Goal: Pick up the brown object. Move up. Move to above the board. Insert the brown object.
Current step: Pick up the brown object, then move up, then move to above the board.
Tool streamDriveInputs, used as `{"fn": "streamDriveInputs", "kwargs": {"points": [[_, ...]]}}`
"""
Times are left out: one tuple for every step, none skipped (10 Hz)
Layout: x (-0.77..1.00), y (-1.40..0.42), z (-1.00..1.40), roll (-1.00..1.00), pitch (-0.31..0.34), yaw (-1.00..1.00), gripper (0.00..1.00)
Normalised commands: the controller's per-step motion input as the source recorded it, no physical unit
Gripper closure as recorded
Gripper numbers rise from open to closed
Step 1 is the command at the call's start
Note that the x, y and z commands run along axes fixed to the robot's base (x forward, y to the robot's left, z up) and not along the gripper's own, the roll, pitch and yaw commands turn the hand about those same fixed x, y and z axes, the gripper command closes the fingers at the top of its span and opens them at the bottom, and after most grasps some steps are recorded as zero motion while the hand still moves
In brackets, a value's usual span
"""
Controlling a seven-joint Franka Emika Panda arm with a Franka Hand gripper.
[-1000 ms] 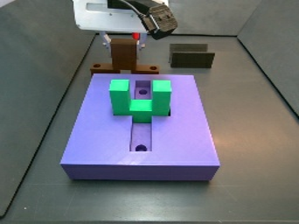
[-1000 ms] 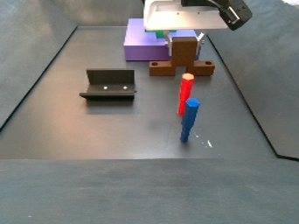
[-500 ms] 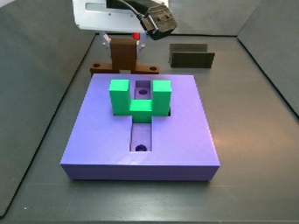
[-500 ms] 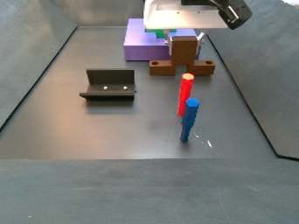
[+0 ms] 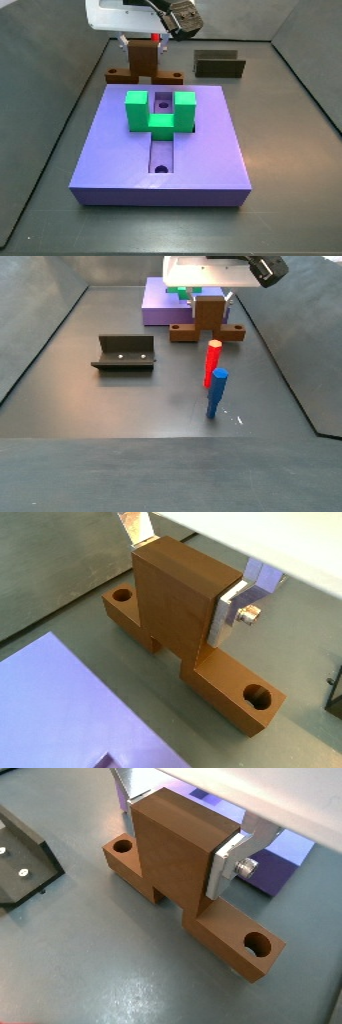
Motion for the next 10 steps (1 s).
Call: {"fn": "streamDriveInputs", "kwargs": {"points": [[0.00, 0.00, 0.00, 0.00, 0.000, 0.00, 1.00], [0.00, 0.00, 0.00, 0.00, 0.000, 0.00, 1.00], [0.00, 0.00, 0.00, 0.00, 0.000, 0.00, 1.00], [0.00, 0.00, 0.00, 0.00, 0.000, 0.00, 1.00], [0.00, 0.00, 0.83, 0.00, 0.000, 0.00, 1.00], [-0.09, 0.00, 0.76, 0.00, 0.041, 0.03, 1.00], [-0.10, -0.01, 0.62, -0.02, 0.039, 0.03, 1.00], [-0.04, 0.01, 0.25, -0.06, 0.002, 0.01, 1.00], [0.00, 0.00, 1.40, 0.00, 0.000, 0.00, 1.00], [-0.01, 0.00, 1.40, 0.00, 0.031, -0.01, 1.00]]}}
